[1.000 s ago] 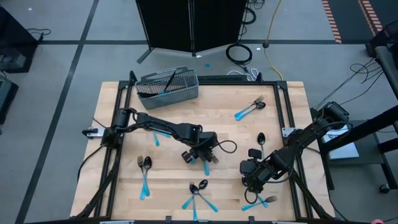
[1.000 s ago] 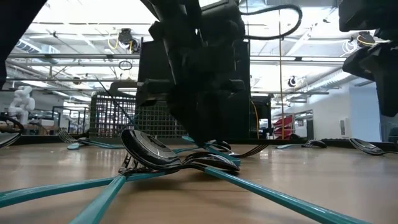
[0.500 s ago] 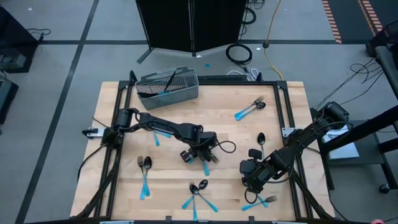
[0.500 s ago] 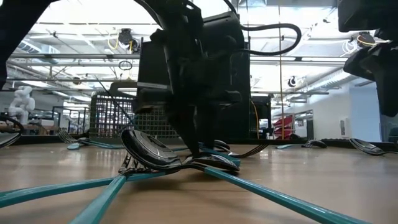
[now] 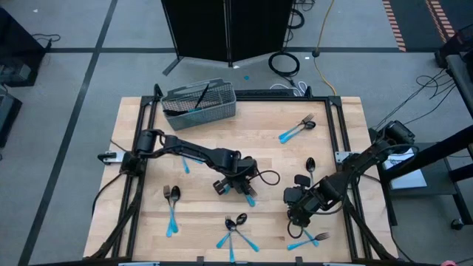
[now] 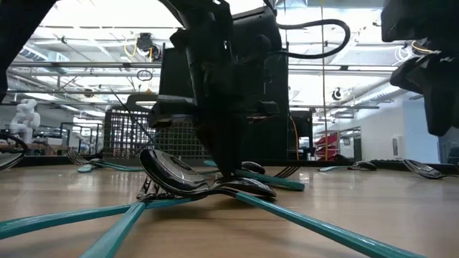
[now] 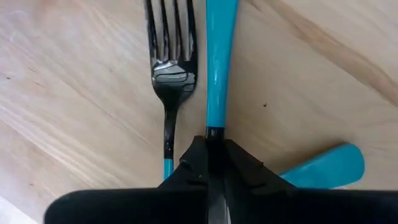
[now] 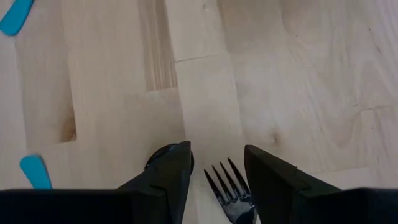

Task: Sort silverware
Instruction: Put the blue knife into the silverware basket

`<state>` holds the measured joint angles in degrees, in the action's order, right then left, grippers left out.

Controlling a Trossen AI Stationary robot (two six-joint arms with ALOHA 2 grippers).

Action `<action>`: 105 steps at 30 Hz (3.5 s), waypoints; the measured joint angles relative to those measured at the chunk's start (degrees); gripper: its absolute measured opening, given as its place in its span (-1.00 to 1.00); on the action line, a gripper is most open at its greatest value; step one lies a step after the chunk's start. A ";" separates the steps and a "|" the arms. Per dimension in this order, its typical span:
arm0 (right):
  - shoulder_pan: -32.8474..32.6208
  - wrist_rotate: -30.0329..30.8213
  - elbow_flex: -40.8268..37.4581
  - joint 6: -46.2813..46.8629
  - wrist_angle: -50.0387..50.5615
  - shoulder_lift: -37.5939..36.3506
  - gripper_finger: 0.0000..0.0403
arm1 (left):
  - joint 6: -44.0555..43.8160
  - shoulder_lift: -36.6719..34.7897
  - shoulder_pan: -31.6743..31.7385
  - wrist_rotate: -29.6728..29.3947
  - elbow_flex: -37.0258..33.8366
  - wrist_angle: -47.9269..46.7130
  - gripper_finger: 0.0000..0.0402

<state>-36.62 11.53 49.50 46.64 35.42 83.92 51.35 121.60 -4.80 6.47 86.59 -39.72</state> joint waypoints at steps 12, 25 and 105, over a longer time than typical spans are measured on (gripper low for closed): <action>0.00 -2.89 0.02 0.54 -0.55 0.00 -0.29 | -5.31 -1.46 0.26 0.34 5.31 -12.93 -1.00; 1.84 4.92 0.02 -8.96 -0.40 0.00 -0.29 | -12.09 -2.02 0.67 -7.77 6.63 -23.74 -0.99; 1.92 15.63 0.02 -11.57 -5.47 0.00 -0.29 | 5.09 -24.84 30.81 -58.33 0.97 -44.63 -1.00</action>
<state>-34.70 27.16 49.52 35.07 29.95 83.92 56.45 96.76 26.02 -51.86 87.56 -84.36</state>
